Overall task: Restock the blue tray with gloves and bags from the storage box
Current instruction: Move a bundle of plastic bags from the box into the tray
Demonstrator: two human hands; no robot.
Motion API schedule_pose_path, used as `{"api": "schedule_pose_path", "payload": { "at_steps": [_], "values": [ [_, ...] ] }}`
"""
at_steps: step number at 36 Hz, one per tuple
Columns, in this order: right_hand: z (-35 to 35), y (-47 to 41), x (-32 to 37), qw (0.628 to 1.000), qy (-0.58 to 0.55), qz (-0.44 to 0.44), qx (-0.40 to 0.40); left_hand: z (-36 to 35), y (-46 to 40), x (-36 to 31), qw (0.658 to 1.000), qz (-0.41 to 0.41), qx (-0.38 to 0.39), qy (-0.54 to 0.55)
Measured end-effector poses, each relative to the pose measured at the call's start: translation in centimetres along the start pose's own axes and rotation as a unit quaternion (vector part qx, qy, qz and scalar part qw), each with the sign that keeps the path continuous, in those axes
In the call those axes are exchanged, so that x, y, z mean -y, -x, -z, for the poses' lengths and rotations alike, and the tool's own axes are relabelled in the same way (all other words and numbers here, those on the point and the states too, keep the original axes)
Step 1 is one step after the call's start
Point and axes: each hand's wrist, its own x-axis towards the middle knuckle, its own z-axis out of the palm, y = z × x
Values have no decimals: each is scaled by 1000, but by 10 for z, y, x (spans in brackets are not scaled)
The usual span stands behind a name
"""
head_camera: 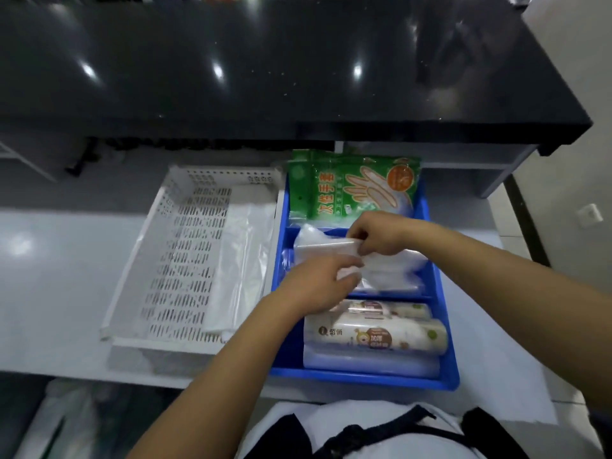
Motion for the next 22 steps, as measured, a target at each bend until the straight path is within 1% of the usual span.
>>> {"api": "schedule_pose_path", "payload": {
  "at_steps": [2,3,4,5,6,9,11,12,14,16,18,19,22],
  "values": [
    [0,-2,-1,1000,-4,6,7,10,7,5,994,-10,-99,39],
    [-1,-3,-1,1000,-4,10,7,14,7,8,990,-13,-138,35],
    [-2,-3,-1,1000,-5,13,7,19,5,11,987,-15,-159,14],
    [-3,-2,0,1000,-9,15,7,24,2,14,987,-15,-159,-18],
    [-5,0,0,1000,-13,16,7,29,-2,16,988,-10,-139,-61],
    [-9,7,-4,999,-22,22,-12,37,-16,19,979,30,-32,-197],
    [-13,15,-8,999,-28,25,-29,39,-23,20,977,51,20,-208],
    [-16,19,-10,998,-31,25,-38,39,-26,21,977,56,31,-204],
    [-21,27,-17,998,-23,14,-59,41,-30,23,975,55,40,-211],
    [-26,34,-26,996,18,-12,-91,43,-34,25,974,44,35,-220],
    [-29,41,-34,988,61,-44,-134,43,-38,26,973,35,11,-229],
    [-30,44,-36,982,77,-59,-161,43,-40,26,971,33,-16,-235],
    [-33,51,-41,952,118,-83,-270,39,-41,23,960,29,-139,-240]
  ]
}}
